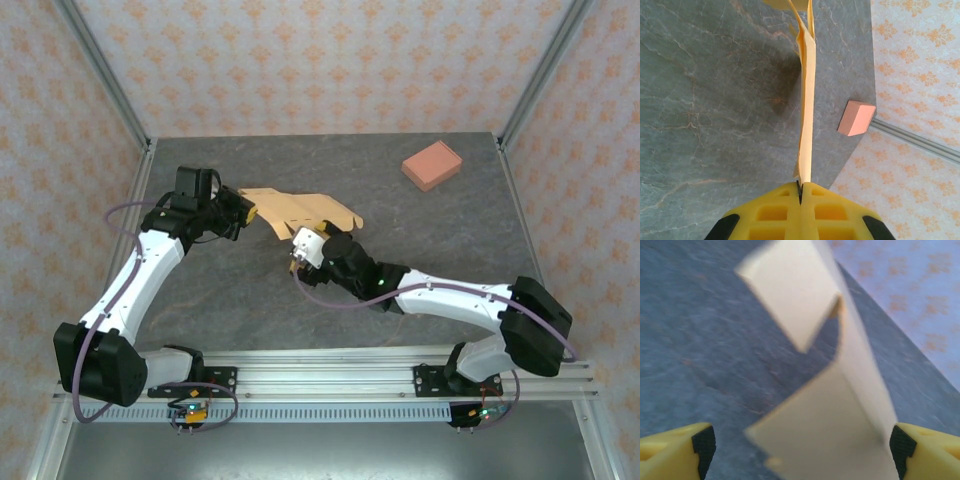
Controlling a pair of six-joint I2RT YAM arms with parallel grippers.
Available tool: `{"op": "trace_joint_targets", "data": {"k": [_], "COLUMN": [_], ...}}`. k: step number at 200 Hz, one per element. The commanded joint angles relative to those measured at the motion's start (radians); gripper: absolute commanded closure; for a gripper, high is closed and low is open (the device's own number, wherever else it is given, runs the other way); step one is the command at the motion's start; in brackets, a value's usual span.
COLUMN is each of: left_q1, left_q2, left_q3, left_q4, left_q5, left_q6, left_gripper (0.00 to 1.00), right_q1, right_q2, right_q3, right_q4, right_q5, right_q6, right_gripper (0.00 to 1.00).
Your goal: Fold the paper box
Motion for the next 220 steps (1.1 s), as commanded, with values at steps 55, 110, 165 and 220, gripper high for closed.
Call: {"op": "trace_joint_targets", "data": {"k": [55,110,165,220], "left_q1": [-0.006,0.01,0.018,0.017], "left_q2": [-0.01,-0.002,-0.09,-0.168], "left_q3": [0.004,0.08,0.246,0.034], "left_q4": [0.001,0.007,-0.082,0.144], "left_q5": [0.053,0.065,-0.111,-0.08], "left_q6": [-0.042,0.055,0.562,0.806], "left_gripper": [1.0,0.49,0.0,0.0], "right_q1": [-0.001,-0.053,-0.367,-0.583], "right_q2": [0.013,-0.075,-0.139,0.014], "right_q3": [-0.012,0.055,0.327,0.48], "right_q4": [0.132,-0.022,-0.519,-0.803], "right_q5": [0.244,0.141,-0.431,-0.823], "right_q6": [-0.12,0.052,0.42,0.484], "right_gripper": [0.73,1.0,1.0,1.0]}}
